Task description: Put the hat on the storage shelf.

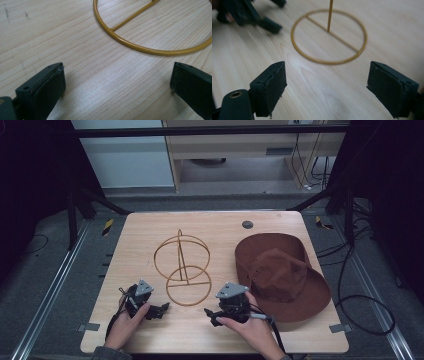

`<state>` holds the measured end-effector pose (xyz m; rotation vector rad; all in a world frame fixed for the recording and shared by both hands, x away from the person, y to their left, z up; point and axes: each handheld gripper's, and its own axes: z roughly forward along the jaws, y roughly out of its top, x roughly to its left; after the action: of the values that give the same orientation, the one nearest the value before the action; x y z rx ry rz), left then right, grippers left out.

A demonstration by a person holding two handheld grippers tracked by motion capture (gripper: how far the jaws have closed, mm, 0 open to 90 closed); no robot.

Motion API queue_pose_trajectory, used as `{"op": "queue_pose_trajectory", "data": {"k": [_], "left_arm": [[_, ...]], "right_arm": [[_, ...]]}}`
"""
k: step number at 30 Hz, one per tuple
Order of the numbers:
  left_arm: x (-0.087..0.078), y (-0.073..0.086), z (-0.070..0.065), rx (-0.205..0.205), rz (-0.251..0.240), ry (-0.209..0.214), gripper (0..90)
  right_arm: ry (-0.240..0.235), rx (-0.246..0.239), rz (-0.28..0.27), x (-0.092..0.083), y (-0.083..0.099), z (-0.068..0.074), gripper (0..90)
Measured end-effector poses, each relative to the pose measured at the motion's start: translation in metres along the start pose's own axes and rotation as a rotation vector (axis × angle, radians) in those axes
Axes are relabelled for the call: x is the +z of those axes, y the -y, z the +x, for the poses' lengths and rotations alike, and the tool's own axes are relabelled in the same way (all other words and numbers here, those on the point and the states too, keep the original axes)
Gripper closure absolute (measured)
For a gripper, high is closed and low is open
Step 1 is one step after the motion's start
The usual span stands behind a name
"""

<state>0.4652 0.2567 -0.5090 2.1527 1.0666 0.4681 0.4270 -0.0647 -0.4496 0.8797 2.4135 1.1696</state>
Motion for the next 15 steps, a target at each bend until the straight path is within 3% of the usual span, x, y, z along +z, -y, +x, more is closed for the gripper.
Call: {"op": "queue_pose_trajectory", "data": {"k": [1, 3, 4, 6, 7, 9, 10, 11, 13, 15], "left_arm": [[0.0, 0.0, 0.0, 0.0, 0.0, 0.0, 0.0], [0.0, 0.0, 0.0, -0.004, 0.0, -0.003, 0.0], [0.0, 0.0, 0.0, -0.004, 0.0, -0.003, 0.0], [0.0, 0.0, 0.0, -0.004, 0.0, -0.004, 0.0], [0.0, 0.0, -0.001, -0.005, 0.0, -0.004, 0.0], [0.0, 0.0, -0.001, -0.006, -0.001, -0.005, 0.0], [0.0, 0.0, -0.001, -0.007, -0.001, -0.008, 0.0], [0.0, 0.0, -0.001, -0.007, -0.001, -0.008, 0.0], [0.0, 0.0, -0.001, -0.006, 0.0, -0.008, 0.0], [0.0, 0.0, -0.001, -0.006, 0.0, -0.007, 0.0]], "right_arm": [[0.0, 0.0, 0.0, 0.0, 0.0, 0.0, 15.4], [-0.01, -0.003, -0.032, -0.023, -0.017, -0.008, 14.3], [-0.01, -0.003, -0.032, -0.023, -0.017, -0.008, 14.3], [0.036, -0.019, -0.037, -0.037, -0.026, -0.018, 16.2], [0.073, -0.029, -0.017, -0.051, -0.033, -0.032, 16.0], [0.088, -0.021, -0.013, -0.057, -0.036, -0.04, 16.1], [0.094, 0.018, -0.003, -0.071, -0.038, -0.057, 16.1], [0.094, 0.018, -0.003, -0.071, -0.038, -0.057, 16.1], [0.106, 0.061, 0.036, -0.086, -0.035, -0.08, 16.2], [0.137, 0.056, 0.073, -0.096, -0.033, -0.092, 17.0]]}}
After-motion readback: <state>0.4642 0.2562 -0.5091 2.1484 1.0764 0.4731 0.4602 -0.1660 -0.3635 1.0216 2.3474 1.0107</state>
